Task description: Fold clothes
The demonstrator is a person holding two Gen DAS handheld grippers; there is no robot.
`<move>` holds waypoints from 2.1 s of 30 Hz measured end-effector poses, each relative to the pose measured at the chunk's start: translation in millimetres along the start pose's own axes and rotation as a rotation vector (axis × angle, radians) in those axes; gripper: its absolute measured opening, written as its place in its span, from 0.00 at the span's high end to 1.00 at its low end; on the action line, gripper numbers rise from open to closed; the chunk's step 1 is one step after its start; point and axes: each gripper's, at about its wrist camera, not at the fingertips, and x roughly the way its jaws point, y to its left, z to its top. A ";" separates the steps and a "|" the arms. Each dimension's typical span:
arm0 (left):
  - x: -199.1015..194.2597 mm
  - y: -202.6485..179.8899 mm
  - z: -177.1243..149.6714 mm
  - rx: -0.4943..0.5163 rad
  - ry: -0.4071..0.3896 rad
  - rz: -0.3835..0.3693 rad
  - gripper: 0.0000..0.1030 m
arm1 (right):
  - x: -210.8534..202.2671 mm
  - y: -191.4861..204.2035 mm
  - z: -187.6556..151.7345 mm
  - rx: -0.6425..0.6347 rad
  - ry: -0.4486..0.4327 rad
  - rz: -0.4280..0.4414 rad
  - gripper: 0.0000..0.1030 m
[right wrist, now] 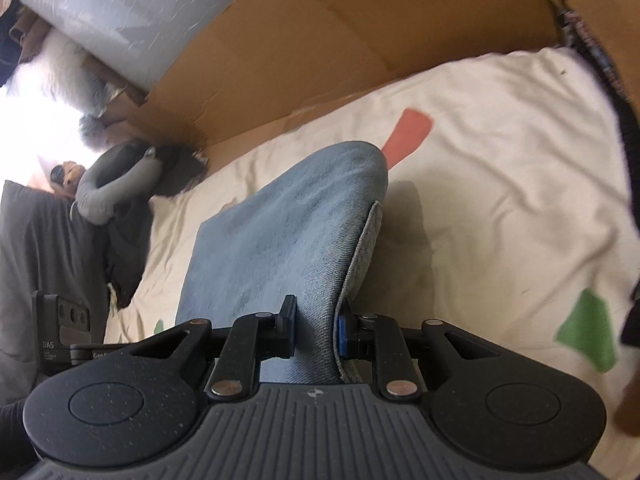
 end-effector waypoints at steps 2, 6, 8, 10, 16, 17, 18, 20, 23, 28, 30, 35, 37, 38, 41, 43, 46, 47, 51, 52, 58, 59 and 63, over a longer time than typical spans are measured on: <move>6.1 -6.5 3.8 0.013 0.004 -0.008 0.42 | -4.1 -6.6 2.9 0.009 -0.014 -0.012 0.82; 17.6 -20.2 11.1 0.040 0.013 -0.012 0.42 | -11.2 -19.6 6.4 0.024 -0.033 -0.033 0.82; 21.4 -26.6 15.2 0.059 0.020 -0.012 0.42 | -14.6 -24.6 7.4 0.027 -0.039 -0.041 0.81; 25.2 -31.3 19.0 0.076 0.025 -0.017 0.42 | -17.9 -30.6 8.4 0.037 -0.048 -0.049 0.81; 25.9 -35.7 19.8 0.088 0.038 -0.019 0.44 | -13.4 -49.8 4.1 0.055 -0.034 -0.120 0.74; 23.2 -35.1 17.8 0.087 0.037 -0.020 0.45 | -14.1 -50.8 2.0 0.041 -0.029 -0.138 0.69; 20.5 -34.6 15.9 0.086 0.037 -0.020 0.45 | -17.0 -51.6 -0.6 0.027 -0.029 -0.159 0.68; 18.2 -36.8 13.8 0.093 0.034 -0.017 0.45 | -25.0 -55.4 -5.1 0.024 -0.033 -0.179 0.68; 11.6 -39.0 9.0 0.105 0.028 -0.008 0.45 | -39.0 -61.4 -11.4 0.035 -0.040 -0.188 0.68; 4.6 -43.0 3.3 0.133 0.016 0.009 0.45 | -52.1 -62.6 -25.6 0.029 -0.030 -0.202 0.68; 3.5 -41.7 1.2 0.130 0.017 0.012 0.45 | -52.4 -62.2 -33.7 0.029 -0.012 -0.193 0.69; 8.7 -35.9 -5.9 0.103 0.037 0.000 0.44 | -56.4 -60.6 -59.7 0.031 0.055 -0.188 0.72; 8.7 -31.7 -7.9 0.083 0.040 -0.012 0.44 | -62.0 -59.4 -71.1 0.032 0.074 -0.193 0.78; 9.3 -30.1 -8.5 0.076 0.041 -0.016 0.44 | -64.4 -58.9 -75.9 0.024 0.085 -0.198 0.78; 9.6 -31.1 -9.8 0.098 0.039 -0.014 0.44 | -70.8 -61.9 -88.0 0.055 0.112 -0.172 0.85; 7.5 -32.8 -11.0 0.111 0.041 -0.011 0.44 | -72.4 -61.4 -89.3 0.063 0.119 -0.172 0.85; 1.4 -36.5 -14.5 0.135 0.041 0.002 0.43 | -72.5 -54.0 -85.0 0.035 0.125 -0.194 0.82; -1.0 -37.4 -16.2 0.141 0.041 0.005 0.43 | -72.8 -51.3 -83.2 0.028 0.126 -0.203 0.81; -7.9 -37.6 -26.2 0.149 0.047 0.012 0.41 | -74.0 -45.5 -79.6 -0.001 0.126 -0.218 0.59; -8.4 -37.9 -28.4 0.154 0.052 0.013 0.40 | -72.6 -44.9 -79.7 -0.001 0.131 -0.219 0.55; -3.0 -35.0 -49.9 0.187 0.130 0.005 0.39 | -57.1 -37.7 -85.7 0.001 0.179 -0.252 0.35; -0.7 -33.9 -54.4 0.188 0.145 0.004 0.39 | -53.3 -35.9 -88.0 -0.007 0.190 -0.263 0.31; 4.9 -32.3 -63.9 0.197 0.170 -0.002 0.39 | -44.6 -30.5 -93.2 -0.010 0.224 -0.298 0.28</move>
